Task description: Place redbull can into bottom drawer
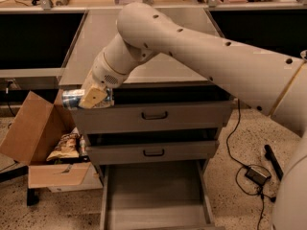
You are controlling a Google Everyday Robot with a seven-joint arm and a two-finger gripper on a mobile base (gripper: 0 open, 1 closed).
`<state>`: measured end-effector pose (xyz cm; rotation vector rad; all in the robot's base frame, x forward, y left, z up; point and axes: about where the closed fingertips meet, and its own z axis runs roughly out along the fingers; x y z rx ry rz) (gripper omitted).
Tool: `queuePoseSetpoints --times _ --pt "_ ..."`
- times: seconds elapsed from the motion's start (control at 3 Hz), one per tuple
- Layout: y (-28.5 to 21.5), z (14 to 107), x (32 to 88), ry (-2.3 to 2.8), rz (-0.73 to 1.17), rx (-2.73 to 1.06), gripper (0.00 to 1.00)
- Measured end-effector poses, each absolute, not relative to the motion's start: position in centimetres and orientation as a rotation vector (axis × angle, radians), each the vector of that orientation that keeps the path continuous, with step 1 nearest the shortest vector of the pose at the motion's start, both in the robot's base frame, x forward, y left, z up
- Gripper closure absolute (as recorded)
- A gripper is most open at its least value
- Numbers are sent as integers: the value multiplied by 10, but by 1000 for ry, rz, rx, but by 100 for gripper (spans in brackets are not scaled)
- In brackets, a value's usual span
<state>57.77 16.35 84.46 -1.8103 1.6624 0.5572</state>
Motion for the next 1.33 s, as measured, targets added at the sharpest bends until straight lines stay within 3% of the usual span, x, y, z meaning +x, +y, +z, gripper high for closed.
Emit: queuePoseSetpoints --times 0.67,1.33 --pt "167 840 572 1612 533 -1840 100" --pt "130 790 540 1630 405 -1738 100"
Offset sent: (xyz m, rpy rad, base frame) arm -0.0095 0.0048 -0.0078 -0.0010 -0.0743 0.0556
